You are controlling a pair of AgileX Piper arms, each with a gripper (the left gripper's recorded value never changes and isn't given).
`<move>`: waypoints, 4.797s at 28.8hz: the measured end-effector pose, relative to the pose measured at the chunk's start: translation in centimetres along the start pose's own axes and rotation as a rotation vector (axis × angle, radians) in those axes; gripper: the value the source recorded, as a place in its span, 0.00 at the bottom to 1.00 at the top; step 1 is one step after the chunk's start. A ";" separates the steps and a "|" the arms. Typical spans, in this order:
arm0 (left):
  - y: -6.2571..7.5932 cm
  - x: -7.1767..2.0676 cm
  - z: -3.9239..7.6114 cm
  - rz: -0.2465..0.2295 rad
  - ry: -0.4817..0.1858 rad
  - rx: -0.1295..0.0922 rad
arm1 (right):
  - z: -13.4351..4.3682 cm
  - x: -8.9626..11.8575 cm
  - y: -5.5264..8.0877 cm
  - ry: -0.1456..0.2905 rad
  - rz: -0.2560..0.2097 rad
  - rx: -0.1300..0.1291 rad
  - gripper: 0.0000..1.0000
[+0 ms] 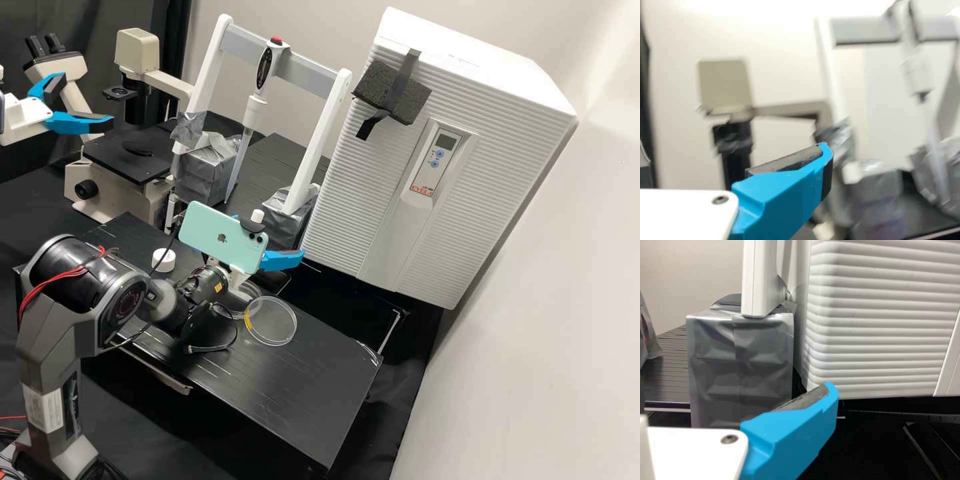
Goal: Use the pipette
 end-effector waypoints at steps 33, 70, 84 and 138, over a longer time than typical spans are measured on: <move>1.3 4.74 5.8 0.009 -0.186 -0.010 | -18.7 -3.8 9.4 0.442 0.124 0.079 1.00; 1.8 4.06 3.4 0.005 -0.125 -0.049 | -19.0 6.7 7.9 0.203 0.033 -0.025 0.00; 1.8 4.04 3.0 0.006 -0.115 -0.051 | -19.1 7.1 7.9 0.192 0.024 -0.034 0.00; 1.3 3.64 2.0 -0.013 -0.084 -0.073 | -19.9 6.8 7.4 0.196 0.014 -0.030 0.00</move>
